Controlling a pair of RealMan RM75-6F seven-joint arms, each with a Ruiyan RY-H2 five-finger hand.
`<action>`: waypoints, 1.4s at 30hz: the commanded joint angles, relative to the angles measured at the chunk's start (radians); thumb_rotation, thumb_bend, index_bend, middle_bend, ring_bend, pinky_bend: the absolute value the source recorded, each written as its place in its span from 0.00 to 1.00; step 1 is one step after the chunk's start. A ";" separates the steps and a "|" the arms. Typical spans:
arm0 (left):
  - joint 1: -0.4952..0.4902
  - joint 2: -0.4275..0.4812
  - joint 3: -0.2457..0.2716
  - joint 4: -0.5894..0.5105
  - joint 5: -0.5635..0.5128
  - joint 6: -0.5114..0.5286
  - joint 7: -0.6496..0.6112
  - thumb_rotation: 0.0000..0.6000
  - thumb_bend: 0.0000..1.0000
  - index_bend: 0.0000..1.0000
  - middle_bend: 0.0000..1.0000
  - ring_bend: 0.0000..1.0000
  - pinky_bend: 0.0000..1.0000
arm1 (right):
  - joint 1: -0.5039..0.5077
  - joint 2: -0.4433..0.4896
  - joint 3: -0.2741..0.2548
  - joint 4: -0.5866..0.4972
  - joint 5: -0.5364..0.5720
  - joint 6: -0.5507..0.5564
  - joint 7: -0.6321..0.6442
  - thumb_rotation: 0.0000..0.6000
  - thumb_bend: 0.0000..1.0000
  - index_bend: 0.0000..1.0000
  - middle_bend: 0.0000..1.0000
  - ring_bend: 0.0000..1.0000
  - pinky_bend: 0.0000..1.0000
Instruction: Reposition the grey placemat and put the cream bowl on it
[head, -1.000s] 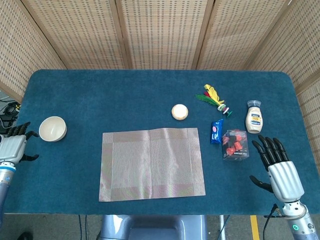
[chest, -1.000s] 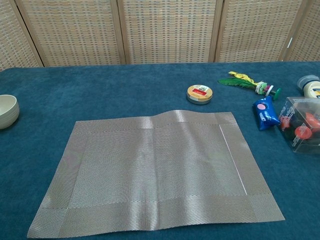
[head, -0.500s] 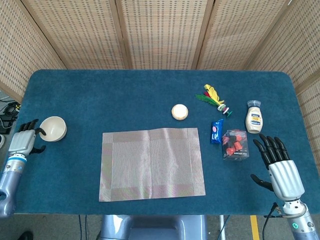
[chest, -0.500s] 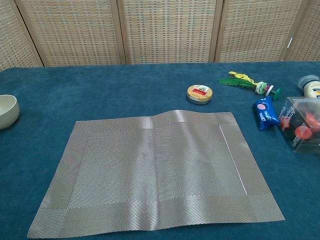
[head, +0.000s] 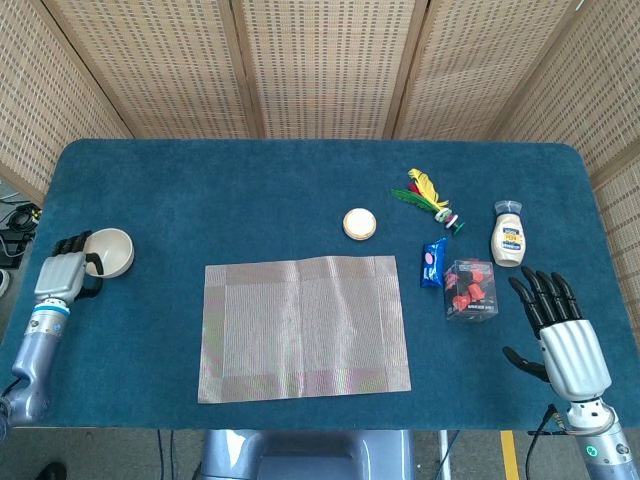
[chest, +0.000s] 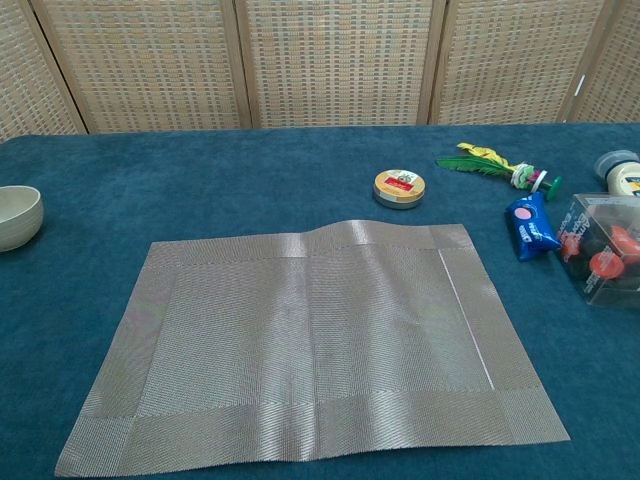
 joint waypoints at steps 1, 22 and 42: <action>0.006 0.045 -0.015 -0.094 0.037 0.068 0.002 1.00 0.48 0.67 0.00 0.00 0.00 | 0.000 0.002 0.002 0.001 0.000 0.003 0.005 1.00 0.00 0.02 0.00 0.00 0.00; -0.149 0.038 0.009 -0.788 0.282 0.146 0.413 1.00 0.48 0.68 0.00 0.00 0.00 | -0.007 0.025 0.013 0.001 0.017 0.019 0.064 1.00 0.00 0.02 0.00 0.00 0.00; -0.254 -0.148 0.013 -0.703 0.098 0.061 0.622 1.00 0.00 0.00 0.00 0.00 0.00 | -0.008 0.042 0.027 0.015 0.048 0.017 0.121 1.00 0.00 0.02 0.00 0.00 0.00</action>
